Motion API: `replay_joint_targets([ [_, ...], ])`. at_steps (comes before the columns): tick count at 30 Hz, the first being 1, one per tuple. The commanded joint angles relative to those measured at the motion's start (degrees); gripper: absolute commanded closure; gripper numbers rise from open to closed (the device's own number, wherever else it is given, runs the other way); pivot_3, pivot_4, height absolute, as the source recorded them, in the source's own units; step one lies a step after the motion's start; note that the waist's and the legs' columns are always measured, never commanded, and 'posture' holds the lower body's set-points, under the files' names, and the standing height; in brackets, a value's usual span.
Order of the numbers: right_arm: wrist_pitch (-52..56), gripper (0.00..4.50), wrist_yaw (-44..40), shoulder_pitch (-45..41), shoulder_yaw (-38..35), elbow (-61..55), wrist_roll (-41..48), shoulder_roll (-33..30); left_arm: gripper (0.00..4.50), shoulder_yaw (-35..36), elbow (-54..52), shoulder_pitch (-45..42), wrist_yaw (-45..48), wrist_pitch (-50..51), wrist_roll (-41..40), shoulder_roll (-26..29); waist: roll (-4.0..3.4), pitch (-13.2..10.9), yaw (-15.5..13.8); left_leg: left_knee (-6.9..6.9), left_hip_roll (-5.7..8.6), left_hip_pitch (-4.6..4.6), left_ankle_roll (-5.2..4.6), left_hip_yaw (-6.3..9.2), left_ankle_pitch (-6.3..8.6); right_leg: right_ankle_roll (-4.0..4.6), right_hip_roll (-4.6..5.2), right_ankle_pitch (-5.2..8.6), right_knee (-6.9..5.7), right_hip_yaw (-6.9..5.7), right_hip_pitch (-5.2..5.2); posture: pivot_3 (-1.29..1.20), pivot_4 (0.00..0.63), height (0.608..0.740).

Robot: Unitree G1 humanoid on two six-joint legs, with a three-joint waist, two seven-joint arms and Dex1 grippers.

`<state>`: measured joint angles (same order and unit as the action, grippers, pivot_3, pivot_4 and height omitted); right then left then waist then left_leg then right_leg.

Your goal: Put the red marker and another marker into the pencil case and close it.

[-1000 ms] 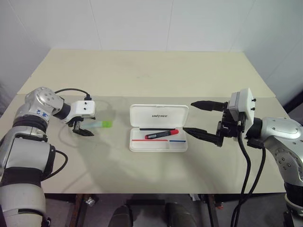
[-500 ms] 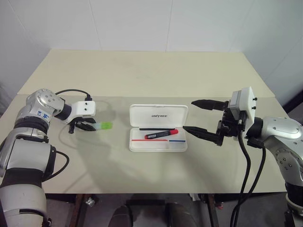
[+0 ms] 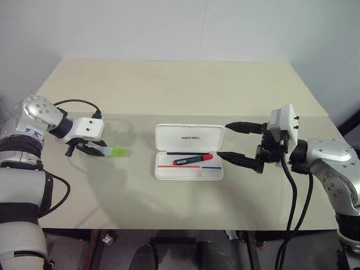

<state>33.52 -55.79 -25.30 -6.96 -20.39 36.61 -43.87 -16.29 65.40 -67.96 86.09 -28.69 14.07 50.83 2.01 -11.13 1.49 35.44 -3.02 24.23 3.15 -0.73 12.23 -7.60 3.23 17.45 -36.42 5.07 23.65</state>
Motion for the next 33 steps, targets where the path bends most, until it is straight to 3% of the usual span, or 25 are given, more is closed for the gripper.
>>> replay_joint_targets([
  [1, -2.0, 0.0, -1.0, -0.7, -0.2, 0.9, -0.6, -0.2, 3.44, -2.8, -10.5, 2.9, 6.4, 7.1, -9.4, 1.8, 0.0, 0.0, 0.1, 0.03, 0.0, 0.0, 0.0, 0.0, 0.0, 0.0, 0.0, 0.0, -0.02, 0.01, -0.02, 0.0, 0.15, 0.74],
  [7, -4.5, 0.0, -2.2, 0.9, 0.8, 1.9, -3.2, -0.6, 3.44, -4.9, -39.5, 12.6, 6.4, 28.9, -23.7, 5.1, 0.0, 0.0, 0.4, 0.16, -0.06, -0.01, 0.0, 0.02, 0.0, 0.0, -0.03, 0.0, -0.2, 0.04, -0.01, 0.0, 0.15, 0.74],
  [12, -5.9, 0.0, -3.8, 3.4, 0.1, 0.4, -3.4, -1.0, 3.44, -3.8, -49.7, 16.2, 5.8, 37.5, -26.1, 4.5, 0.0, 0.0, 0.4, 0.31, -0.09, -0.08, 0.0, 0.03, 0.0, 0.04, -0.14, 0.02, -0.39, 0.11, -0.02, 0.0, 0.15, 0.74],
  [19, -5.5, 0.0, -2.2, 6.4, -0.5, -2.9, -3.3, -1.2, 3.44, -4.2, -57.2, 17.6, 0.9, 46.8, -26.8, -1.0, 0.0, 0.0, 0.1, 0.66, -0.19, -0.08, 0.0, 0.05, 0.0, 0.07, -0.3, 0.02, -0.45, 0.21, -0.14, 0.0, 0.15, 0.74],
  [33, -4.3, 0.0, -0.7, 10.2, -2.4, -7.2, -1.6, -1.9, 3.44, -8.3, -55.2, 14.4, -6.2, 51.8, -18.0, -14.1, 0.0, 0.0, 0.2, 0.65, -0.25, -0.09, 0.0, 0.06, 0.0, 0.06, -0.43, 0.01, -0.43, 0.3, -0.12, 0.0, 0.15, 0.74],
])
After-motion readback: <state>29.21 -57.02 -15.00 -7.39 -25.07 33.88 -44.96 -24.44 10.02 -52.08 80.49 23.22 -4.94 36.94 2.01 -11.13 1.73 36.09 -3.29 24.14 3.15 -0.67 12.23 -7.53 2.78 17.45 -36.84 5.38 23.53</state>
